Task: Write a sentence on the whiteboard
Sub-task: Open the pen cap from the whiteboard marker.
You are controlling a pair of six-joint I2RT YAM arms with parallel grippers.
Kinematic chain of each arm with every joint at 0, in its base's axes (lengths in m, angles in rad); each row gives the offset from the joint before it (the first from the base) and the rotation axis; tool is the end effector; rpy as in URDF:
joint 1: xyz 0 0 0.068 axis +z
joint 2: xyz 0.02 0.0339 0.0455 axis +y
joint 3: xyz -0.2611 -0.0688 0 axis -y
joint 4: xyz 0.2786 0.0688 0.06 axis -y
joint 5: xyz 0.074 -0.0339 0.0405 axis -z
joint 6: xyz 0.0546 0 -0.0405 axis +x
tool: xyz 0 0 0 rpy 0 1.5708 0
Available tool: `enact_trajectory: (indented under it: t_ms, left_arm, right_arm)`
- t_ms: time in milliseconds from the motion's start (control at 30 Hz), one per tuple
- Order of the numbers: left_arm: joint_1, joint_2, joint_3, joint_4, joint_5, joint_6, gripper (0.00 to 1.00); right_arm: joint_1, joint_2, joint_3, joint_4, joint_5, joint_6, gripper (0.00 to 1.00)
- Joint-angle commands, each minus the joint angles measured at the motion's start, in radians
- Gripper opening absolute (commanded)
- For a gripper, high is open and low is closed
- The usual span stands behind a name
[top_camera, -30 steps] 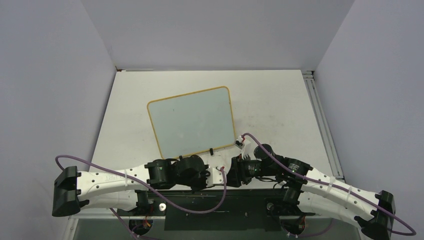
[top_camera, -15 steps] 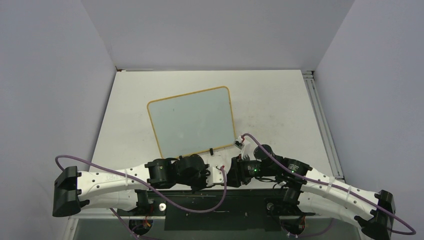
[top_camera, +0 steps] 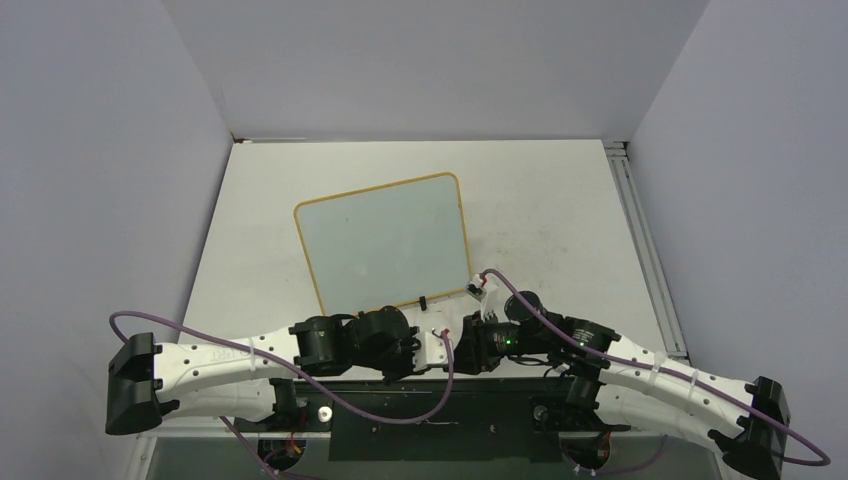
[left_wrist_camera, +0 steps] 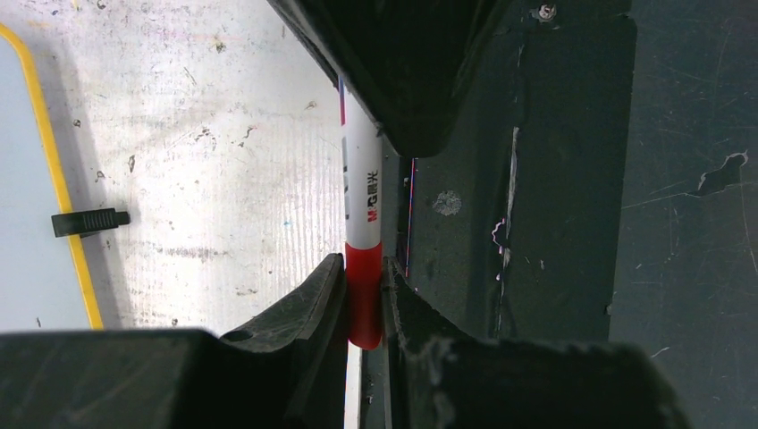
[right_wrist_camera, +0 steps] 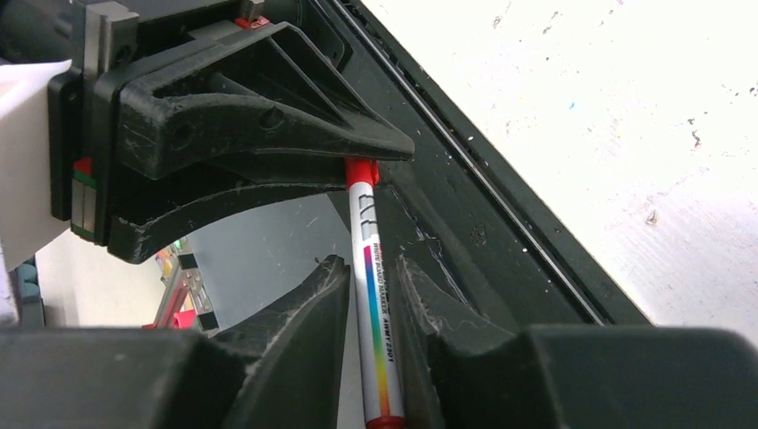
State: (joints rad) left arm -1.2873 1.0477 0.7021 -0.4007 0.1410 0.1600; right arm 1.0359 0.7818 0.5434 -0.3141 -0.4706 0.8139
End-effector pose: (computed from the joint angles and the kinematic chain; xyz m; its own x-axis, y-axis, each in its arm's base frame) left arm 0.0670 -0.2576 0.2148 -0.0314 0.6718 -0.7400 0.9972 0.0718 0.0228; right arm 0.0929 0.2053 0.2256 -0.8842 -0.2211 -0.4115 -0.4672 0.4122 0.7822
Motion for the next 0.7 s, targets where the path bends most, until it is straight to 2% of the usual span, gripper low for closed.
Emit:
enact_trajectory:
  t_ms: [0,133,300,667]
  left_arm:
    - [0.003,0.001,0.047,0.019,0.018,-0.009,0.00]
    - [0.003,0.002,0.045,0.019,0.012,-0.007,0.00]
    - [0.003,0.000,0.039,0.020,-0.004,-0.005,0.00]
    - [0.006,0.014,0.036,0.022,-0.052,-0.010,0.00]
  right_arm:
    - [0.011,-0.002,0.000,0.073,0.013,0.013,0.21]
    - [0.013,-0.008,0.005,0.063,0.028,0.008,0.06]
    - [0.013,-0.022,0.023,0.029,0.034,-0.024,0.05]
    - [0.013,-0.083,0.196,-0.208,0.115,-0.141,0.05]
